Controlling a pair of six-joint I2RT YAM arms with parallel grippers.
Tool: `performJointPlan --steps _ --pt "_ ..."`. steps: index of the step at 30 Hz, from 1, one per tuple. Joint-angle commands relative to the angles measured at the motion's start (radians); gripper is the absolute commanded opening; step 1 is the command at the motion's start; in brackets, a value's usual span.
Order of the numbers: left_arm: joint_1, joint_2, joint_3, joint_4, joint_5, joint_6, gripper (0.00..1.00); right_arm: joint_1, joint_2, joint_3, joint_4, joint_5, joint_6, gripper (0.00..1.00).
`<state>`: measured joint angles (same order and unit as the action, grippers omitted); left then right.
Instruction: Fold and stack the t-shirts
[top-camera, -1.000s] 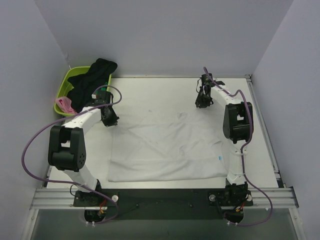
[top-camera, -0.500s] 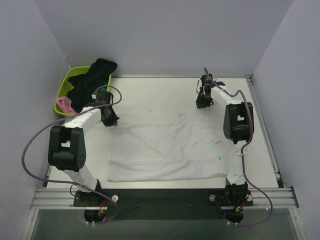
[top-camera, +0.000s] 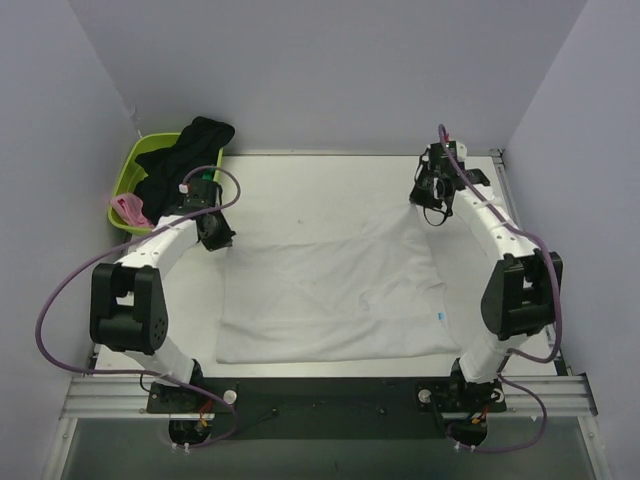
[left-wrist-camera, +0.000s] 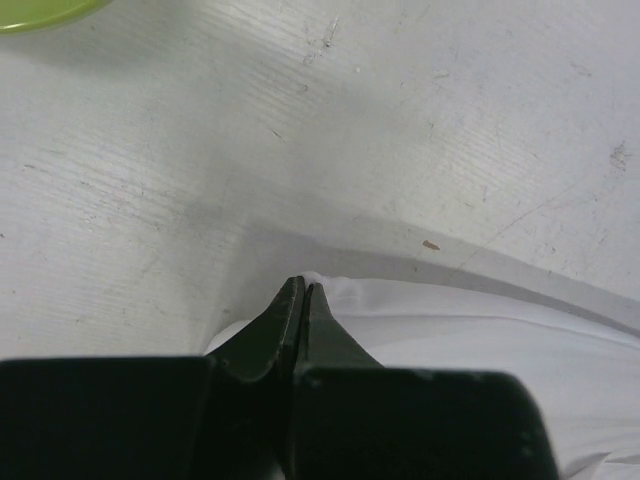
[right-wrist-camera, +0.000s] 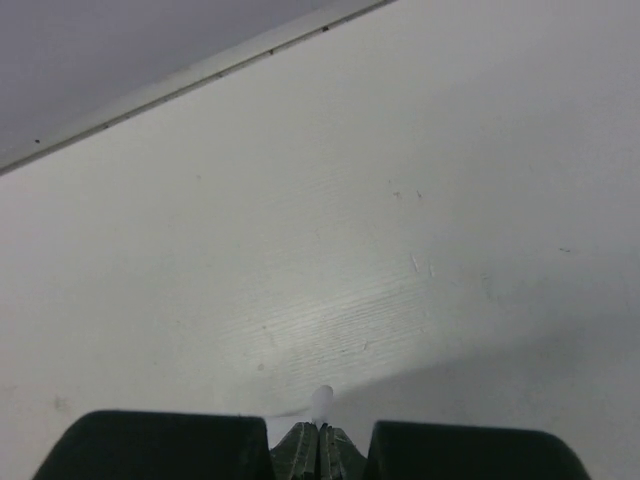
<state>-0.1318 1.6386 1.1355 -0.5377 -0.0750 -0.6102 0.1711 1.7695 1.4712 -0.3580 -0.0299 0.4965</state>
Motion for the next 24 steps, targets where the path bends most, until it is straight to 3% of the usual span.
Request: performJointPlan --steps 1,24 --pt "0.011 -0.094 -0.013 -0.001 0.001 0.027 0.00 -0.005 -0.133 -0.083 0.007 0.061 0.007 0.00" --pt "0.026 -0.359 -0.243 -0.007 0.044 0.043 0.00 -0.012 -0.645 -0.445 -0.071 0.128 0.028 0.00"
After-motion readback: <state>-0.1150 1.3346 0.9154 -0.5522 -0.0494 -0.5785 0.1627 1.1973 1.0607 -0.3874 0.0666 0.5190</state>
